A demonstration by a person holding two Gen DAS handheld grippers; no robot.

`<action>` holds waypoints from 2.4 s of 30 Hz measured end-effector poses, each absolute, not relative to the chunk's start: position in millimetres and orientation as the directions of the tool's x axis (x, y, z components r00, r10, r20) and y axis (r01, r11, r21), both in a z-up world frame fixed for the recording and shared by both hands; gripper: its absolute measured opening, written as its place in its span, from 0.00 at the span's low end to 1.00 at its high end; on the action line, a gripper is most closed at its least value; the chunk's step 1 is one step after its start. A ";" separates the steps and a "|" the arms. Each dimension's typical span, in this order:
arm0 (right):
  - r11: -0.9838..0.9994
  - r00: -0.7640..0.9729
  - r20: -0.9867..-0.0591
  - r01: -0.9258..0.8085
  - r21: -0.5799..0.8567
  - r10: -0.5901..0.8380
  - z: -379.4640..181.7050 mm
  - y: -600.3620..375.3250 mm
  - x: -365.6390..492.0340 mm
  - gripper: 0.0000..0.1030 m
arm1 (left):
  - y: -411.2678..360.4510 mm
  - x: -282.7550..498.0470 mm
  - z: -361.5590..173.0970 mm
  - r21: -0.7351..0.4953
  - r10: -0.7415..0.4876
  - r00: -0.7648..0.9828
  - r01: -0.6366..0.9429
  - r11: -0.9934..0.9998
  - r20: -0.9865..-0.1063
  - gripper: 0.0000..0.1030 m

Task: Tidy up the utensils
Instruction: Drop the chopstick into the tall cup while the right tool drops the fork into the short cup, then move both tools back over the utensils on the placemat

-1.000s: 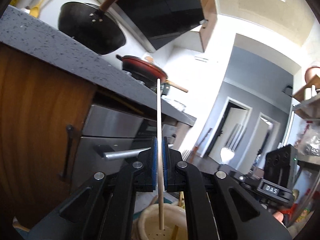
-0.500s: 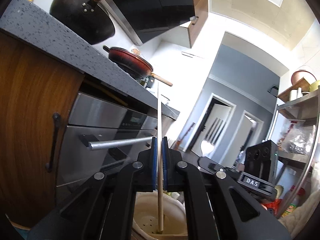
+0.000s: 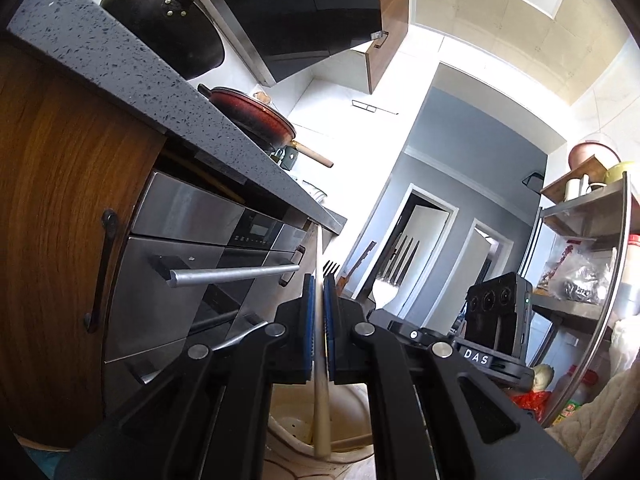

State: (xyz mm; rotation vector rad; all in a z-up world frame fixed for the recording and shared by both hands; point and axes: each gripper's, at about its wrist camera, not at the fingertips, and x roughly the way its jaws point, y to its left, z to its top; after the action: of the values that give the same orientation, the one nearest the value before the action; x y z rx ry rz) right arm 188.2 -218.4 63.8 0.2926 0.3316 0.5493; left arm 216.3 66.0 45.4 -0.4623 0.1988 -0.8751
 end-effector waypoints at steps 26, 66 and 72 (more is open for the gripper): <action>0.833 0.751 -0.381 -0.410 0.371 0.539 26.2 -212.5 207.3 0.05 | 67.9 194.2 56.3 -0.404 -0.740 0.672 0.684 0.607 0.026 0.04; 0.798 0.769 -0.293 -0.430 0.422 0.568 44.1 -232.6 181.5 0.48 | 72.8 152.0 88.4 -0.307 -0.593 0.758 0.516 0.800 -0.270 0.21; 0.805 0.772 -0.300 -0.423 0.417 0.561 43.1 -236.2 165.7 0.57 | 72.9 134.5 91.3 -0.302 -0.568 0.778 0.492 0.817 -0.269 0.24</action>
State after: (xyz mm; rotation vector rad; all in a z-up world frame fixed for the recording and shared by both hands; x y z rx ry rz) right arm 165.7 -236.2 43.1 0.3381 0.4288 0.5443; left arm 134.5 72.9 91.3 -0.2204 0.3603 -0.5782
